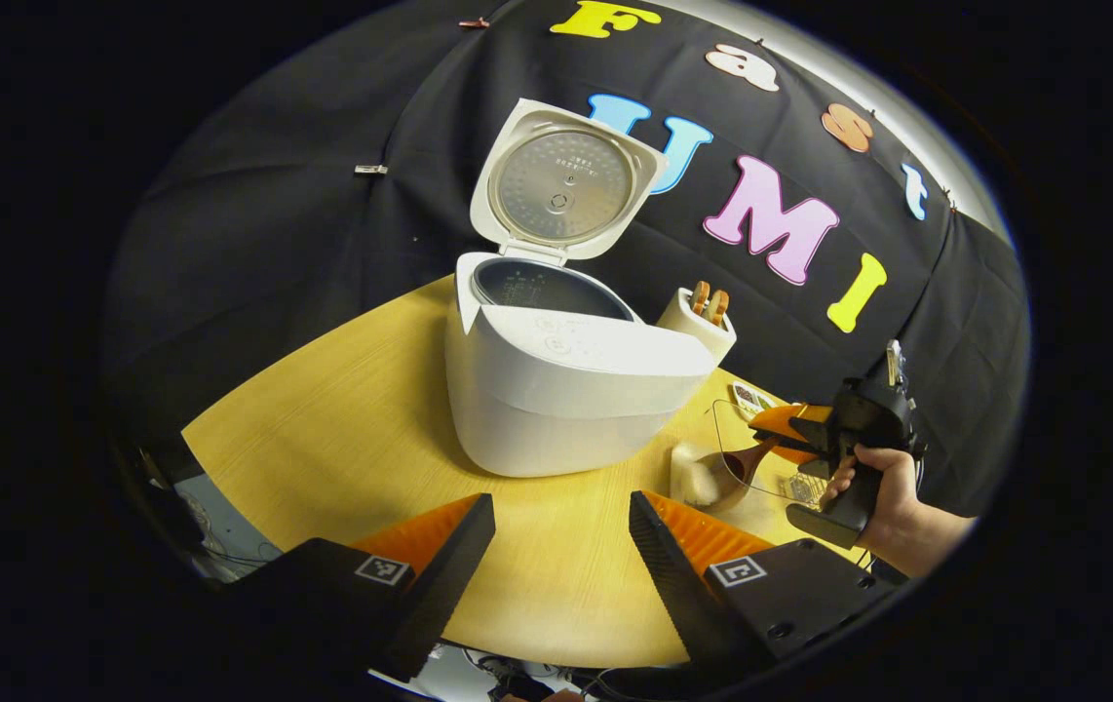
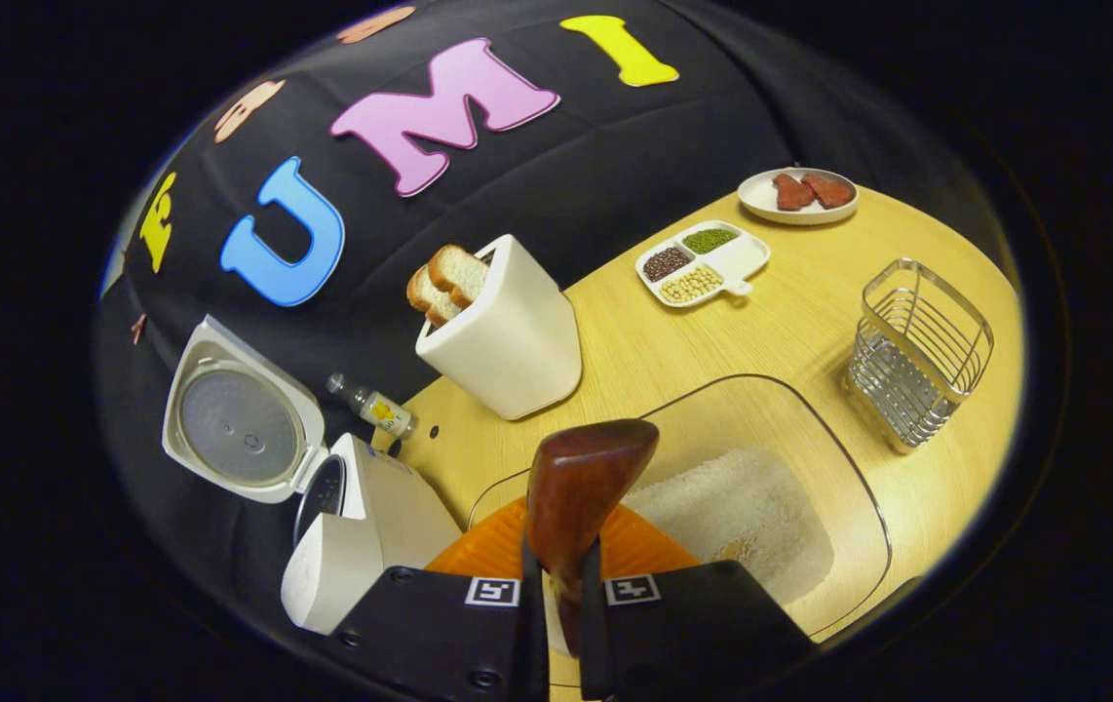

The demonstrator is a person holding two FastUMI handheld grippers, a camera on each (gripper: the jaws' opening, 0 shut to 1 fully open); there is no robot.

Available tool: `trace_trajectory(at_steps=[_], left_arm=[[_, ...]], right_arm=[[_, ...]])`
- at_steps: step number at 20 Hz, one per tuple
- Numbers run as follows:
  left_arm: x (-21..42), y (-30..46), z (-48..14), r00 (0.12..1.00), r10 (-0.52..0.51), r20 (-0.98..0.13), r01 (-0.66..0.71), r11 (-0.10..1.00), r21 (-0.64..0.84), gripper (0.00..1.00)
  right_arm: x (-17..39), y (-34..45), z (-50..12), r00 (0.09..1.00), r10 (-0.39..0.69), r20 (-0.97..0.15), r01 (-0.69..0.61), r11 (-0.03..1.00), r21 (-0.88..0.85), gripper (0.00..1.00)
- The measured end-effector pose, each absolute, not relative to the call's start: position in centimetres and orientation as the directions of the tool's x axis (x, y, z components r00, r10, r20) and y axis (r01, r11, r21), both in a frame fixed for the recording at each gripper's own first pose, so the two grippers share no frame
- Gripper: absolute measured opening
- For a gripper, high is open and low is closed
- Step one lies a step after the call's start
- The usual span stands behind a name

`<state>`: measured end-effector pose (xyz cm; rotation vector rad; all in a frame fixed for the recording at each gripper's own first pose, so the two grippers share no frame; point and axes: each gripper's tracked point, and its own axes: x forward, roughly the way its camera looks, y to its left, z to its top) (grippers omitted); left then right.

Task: Close the left gripper, press the button to open the rice cooker; take a wooden spoon from the chopstick holder with the right hand, scoop a spoonful of rice and pour it into the rice cooker, then put the wooden spoon back into the chopstick holder.

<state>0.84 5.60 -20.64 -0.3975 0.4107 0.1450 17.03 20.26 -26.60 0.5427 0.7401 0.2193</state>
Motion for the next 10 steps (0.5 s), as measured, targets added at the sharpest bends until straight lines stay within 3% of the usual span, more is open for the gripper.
trace_trajectory(at_steps=[10], left_arm=[[0.5, 4.7, -19.5, 0.918, 0.021, -0.397, -0.174, 0.919, -0.353, 0.97]], right_arm=[[18.6, 13.5, -20.6, 0.791, 0.304, -0.53, 0.157, 0.737, 0.657, 0.17]])
